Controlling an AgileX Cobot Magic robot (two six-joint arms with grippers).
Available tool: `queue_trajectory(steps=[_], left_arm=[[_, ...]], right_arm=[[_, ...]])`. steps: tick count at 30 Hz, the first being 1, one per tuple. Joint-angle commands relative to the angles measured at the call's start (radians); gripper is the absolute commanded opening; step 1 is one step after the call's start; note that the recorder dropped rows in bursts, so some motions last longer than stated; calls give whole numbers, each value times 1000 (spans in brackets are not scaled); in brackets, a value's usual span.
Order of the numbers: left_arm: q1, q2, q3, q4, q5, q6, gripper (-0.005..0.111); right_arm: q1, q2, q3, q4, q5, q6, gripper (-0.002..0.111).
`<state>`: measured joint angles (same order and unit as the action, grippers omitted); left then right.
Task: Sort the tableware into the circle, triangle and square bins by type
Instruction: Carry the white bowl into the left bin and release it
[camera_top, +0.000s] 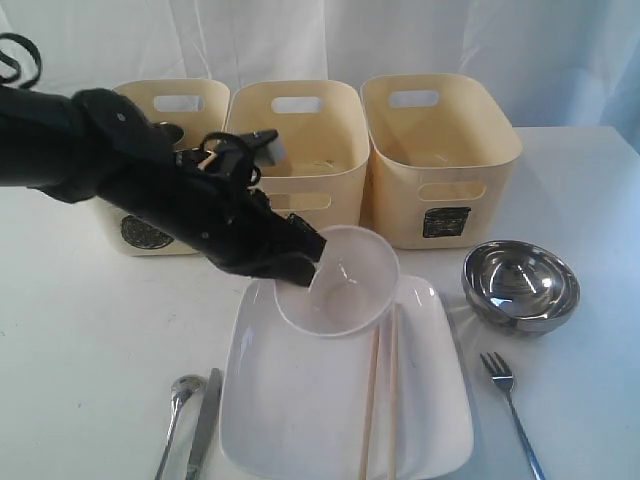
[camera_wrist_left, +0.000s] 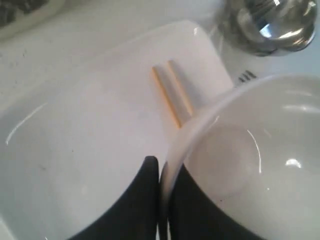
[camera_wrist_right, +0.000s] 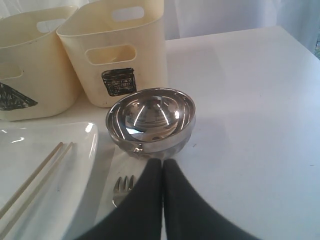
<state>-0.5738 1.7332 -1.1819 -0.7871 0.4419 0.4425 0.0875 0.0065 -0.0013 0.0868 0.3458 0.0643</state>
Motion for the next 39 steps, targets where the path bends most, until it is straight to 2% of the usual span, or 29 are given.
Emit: queue_trajectory(steps=[1, 5, 12, 18, 24, 39], left_arm=[[-8, -131, 4, 60, -51, 5, 0], [48, -205, 4, 124, -136, -25, 0], [264, -216, -29, 124, -185, -45, 0], [387, -193, -107, 116, -260, -47, 0], [432, -95, -188, 116, -262, -56, 0], [432, 173, -345, 116, -255, -105, 0]], right_arm=[[-8, -7, 1, -6, -4, 0, 0], [-8, -7, 1, -6, -4, 0, 0], [-8, -7, 1, -6, -4, 0, 0], [-8, -7, 1, -6, -4, 0, 0], [-8, -7, 1, -6, -4, 0, 0], [-8, -7, 1, -6, -4, 0, 0]])
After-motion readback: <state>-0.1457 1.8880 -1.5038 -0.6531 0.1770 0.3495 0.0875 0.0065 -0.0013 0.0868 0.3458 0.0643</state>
